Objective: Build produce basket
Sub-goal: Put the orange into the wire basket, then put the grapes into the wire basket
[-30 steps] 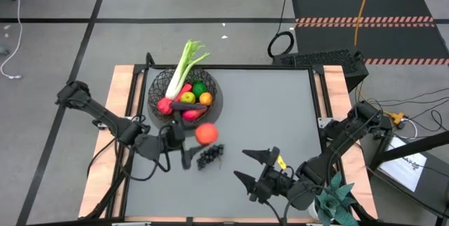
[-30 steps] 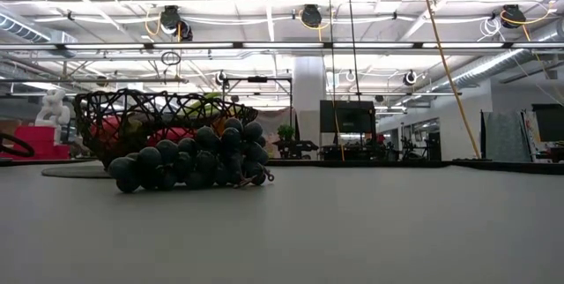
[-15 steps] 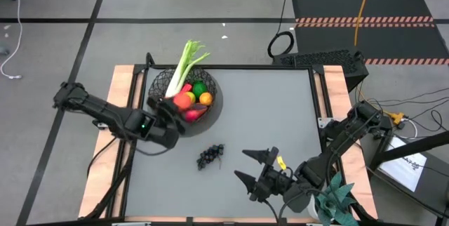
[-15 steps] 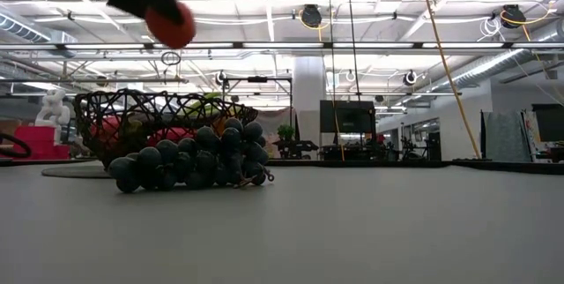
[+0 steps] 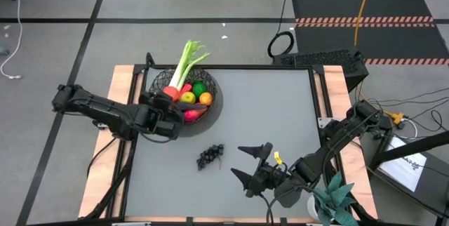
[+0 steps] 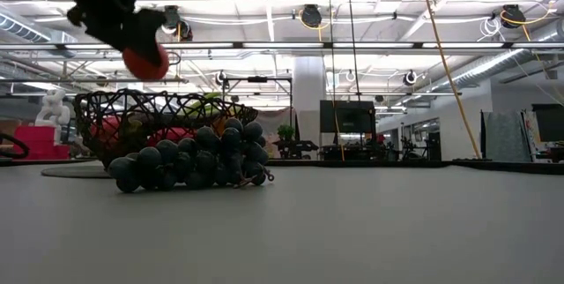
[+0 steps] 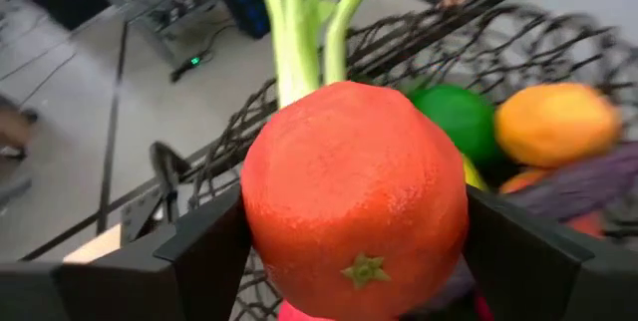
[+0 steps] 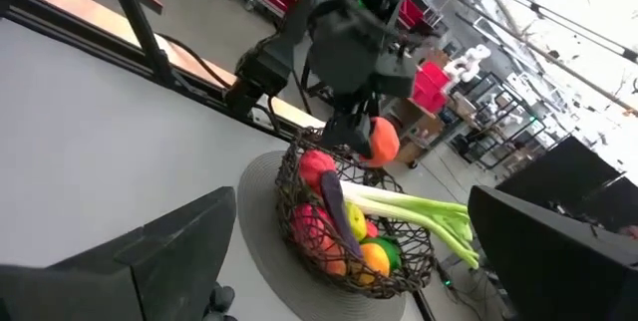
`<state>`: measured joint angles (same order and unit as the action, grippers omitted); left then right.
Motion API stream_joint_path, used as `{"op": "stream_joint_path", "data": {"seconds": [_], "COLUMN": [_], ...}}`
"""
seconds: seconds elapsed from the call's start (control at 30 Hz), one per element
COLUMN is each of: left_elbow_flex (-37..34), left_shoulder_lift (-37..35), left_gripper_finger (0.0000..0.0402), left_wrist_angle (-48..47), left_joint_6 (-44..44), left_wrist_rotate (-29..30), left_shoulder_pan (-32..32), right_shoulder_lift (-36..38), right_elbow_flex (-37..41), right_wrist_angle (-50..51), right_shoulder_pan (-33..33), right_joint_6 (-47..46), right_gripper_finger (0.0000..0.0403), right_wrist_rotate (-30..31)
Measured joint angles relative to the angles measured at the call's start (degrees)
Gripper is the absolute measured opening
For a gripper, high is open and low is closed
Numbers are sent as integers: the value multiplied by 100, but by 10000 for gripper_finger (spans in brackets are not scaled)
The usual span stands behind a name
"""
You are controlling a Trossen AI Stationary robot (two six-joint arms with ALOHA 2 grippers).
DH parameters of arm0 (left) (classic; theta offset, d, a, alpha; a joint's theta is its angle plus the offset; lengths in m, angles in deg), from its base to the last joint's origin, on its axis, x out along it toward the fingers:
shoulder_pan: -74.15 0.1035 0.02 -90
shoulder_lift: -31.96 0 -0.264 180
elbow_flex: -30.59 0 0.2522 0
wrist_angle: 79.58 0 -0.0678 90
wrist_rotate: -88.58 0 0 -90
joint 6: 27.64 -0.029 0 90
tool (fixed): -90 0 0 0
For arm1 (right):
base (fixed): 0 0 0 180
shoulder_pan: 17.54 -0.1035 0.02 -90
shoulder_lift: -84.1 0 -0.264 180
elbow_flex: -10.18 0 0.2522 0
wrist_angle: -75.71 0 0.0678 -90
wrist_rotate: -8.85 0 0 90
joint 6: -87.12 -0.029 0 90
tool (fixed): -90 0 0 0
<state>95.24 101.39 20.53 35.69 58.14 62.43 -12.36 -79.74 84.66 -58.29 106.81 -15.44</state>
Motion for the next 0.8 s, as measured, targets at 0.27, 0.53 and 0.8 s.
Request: {"op": "stream_joint_path", "data": {"seconds": [0.27,0.53,0.8], "left_elbow_flex": [-644,-668,-78], "left_shoulder_lift": [0,-2,-2], "left_gripper_finger": [323,390,391], "left_wrist_angle": [385,450,438], "left_joint_6": [339,425,-54], "left_wrist_rotate": [-9,-13,-249], "left_shoulder_pan": [519,596,446], "right_shoulder_lift": [0,9,9], "right_elbow_flex": [0,133,600], "right_wrist_angle": [50,36,-283], "right_shoulder_pan": [24,47,335], "right_joint_6": [-66,-66,-300], "right_gripper_finger": [394,394,394], "right_wrist_rotate": [-8,-31,-611]}}
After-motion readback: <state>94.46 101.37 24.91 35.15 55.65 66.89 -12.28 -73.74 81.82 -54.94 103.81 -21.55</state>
